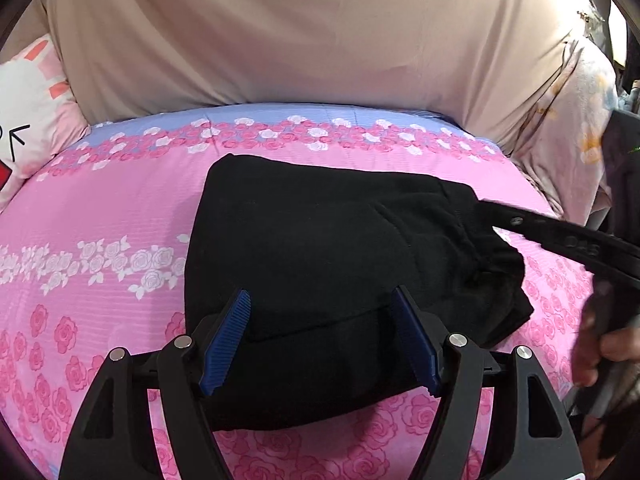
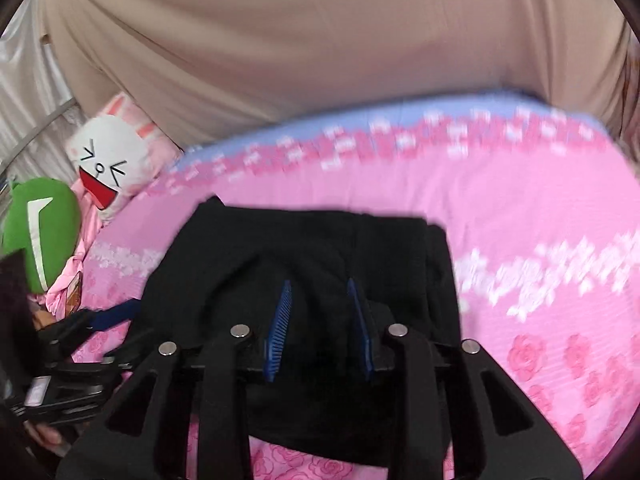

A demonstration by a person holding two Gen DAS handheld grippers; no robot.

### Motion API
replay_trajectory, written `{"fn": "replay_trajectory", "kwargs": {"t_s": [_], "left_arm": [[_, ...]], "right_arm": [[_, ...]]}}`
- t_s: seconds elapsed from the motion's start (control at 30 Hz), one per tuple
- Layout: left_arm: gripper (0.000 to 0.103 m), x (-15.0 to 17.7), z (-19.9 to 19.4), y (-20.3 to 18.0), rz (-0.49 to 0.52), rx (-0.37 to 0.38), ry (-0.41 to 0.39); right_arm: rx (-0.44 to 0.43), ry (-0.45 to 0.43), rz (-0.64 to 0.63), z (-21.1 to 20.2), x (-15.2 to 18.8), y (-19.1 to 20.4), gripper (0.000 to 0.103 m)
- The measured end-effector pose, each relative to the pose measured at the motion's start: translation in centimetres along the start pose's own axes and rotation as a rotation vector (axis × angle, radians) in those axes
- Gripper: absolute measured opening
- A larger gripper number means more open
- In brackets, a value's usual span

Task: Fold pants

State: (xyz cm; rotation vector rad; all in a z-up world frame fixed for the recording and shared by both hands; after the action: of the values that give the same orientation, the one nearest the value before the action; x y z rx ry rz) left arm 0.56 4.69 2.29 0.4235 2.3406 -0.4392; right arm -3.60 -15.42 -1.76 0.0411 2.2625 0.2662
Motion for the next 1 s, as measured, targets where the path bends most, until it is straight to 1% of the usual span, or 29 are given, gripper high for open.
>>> {"fn": "replay_trajectory", "kwargs": {"t_s": [0.03,0.07,0.1,0.13,0.17,0.2,0.23,0.27,0.3,0.33,0.37,0.4,0.47,0.53,0.57,0.6,0.63,0.73,0.77,0.8,0.83,0.87,0.9,0.93,1.0], "left_arm": [[0.070,0.0,0.1,0.1,0.002,-0.009,-0.002],[0.070,0.0,0.2,0.1,0.002,-0.013,-0.004],[0.070,0.1,0.3,0.1,0.003,-0.016,-0.003],[0.070,0.1,0.4,0.1,0.006,-0.024,-0.002],[0.071,0.1,0.4,0.2,0.007,-0.038,-0.001],[0.071,0.1,0.4,0.2,0.007,-0.045,0.000],[0.072,0.2,0.4,0.4,0.003,-0.046,-0.001],[0.072,0.1,0.3,0.5,-0.002,-0.043,0.000],[0.072,0.1,0.2,0.7,-0.008,-0.042,0.001],[0.073,0.1,0.2,0.9,-0.014,-0.041,0.002],[0.073,0.1,0.1,1.2,-0.025,-0.037,-0.001],[0.073,0.1,0.0,1.3,-0.035,-0.033,-0.004],[0.073,0.2,-0.5,2.3,-0.067,-0.019,-0.010],[0.073,0.4,-1.0,3.6,-0.110,0.003,-0.006],[0.073,0.6,-1.5,4.7,-0.144,0.024,-0.006],[0.073,0.8,-1.7,5.5,-0.168,0.033,-0.003],[0.073,0.9,-1.9,6.3,-0.192,0.033,-0.001],[0.073,1.1,-2.1,7.1,-0.206,-0.003,-0.008],[0.073,1.1,-2.1,7.1,-0.209,-0.008,-0.010],[0.073,1.1,-2.1,7.1,-0.212,-0.002,-0.009],[0.073,1.1,-2.1,6.9,-0.215,0.006,-0.009],[0.073,1.0,-2.0,6.6,-0.212,0.012,-0.008],[0.073,1.0,-2.1,6.5,-0.207,0.013,-0.008],[0.073,0.9,-2.3,6.3,-0.205,0.013,-0.009],[0.073,0.9,-2.6,6.1,-0.198,0.026,-0.012]], "right_arm": [[0.013,0.031,-0.008,0.8,0.3,-0.4,0.029],[0.044,0.102,-0.018,2.9,1.3,-1.0,0.028],[0.044,0.133,-0.014,4.2,1.7,-1.5,0.028],[0.032,0.112,0.011,3.9,1.6,-1.7,0.028],[0.028,0.110,0.024,3.4,1.3,-1.8,0.028],[0.021,0.094,0.033,2.4,0.9,-1.5,0.030],[0.003,0.047,0.032,0.9,0.4,-1.1,0.030],[-0.003,0.024,0.022,0.1,0.0,-0.9,0.030],[0.005,0.018,0.011,-0.3,0.0,-0.8,0.030],[0.020,0.035,0.003,0.0,0.5,-1.0,0.031],[0.033,0.071,0.000,0.9,1.1,-1.4,0.034],[0.046,0.126,-0.005,2.3,2.4,-2.1,0.033],[0.030,0.104,0.002,1.6,3.0,-2.2,0.033],[0.025,0.070,0.021,-0.8,2.7,-2.4,0.035],[0.030,0.047,0.030,-2.0,2.6,-2.7,0.044],[0.042,0.028,0.048,-3.1,2.6,-3.4,0.058],[0.045,0.025,0.062,-3.3,2.7,-4.0,0.062],[0.024,0.066,0.114,-2.2,3.1,-5.5,0.063],[-0.008,0.079,0.125,-1.5,3.3,-5.6,0.061],[-0.040,0.092,0.132,-0.7,3.3,-5.6,0.053],[-0.066,0.110,0.150,0.3,3.5,-5.7,0.046],[-0.054,0.112,0.147,0.7,3.4,-5.8,0.028],[-0.049,0.103,0.139,0.3,3.2,-5.6,0.016],[-0.073,0.067,0.141,-1.1,2.6,-5.3,0.015],[-0.076,-0.009,0.114,-4.4,1.8,-4.4,0.014]]}}
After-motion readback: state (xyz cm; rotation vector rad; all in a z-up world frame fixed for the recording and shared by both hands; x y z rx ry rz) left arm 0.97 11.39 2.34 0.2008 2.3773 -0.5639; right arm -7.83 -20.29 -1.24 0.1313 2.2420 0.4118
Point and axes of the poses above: each gripper's, at about its wrist camera, not at the fingertips, and z roughly the way its jaws point, y to its left, x to its underside, the point moved 2 cm from there along z, roughly the way its jaws point, and after that the axes turned 3 degrees about -z, right-handed, at the moved point
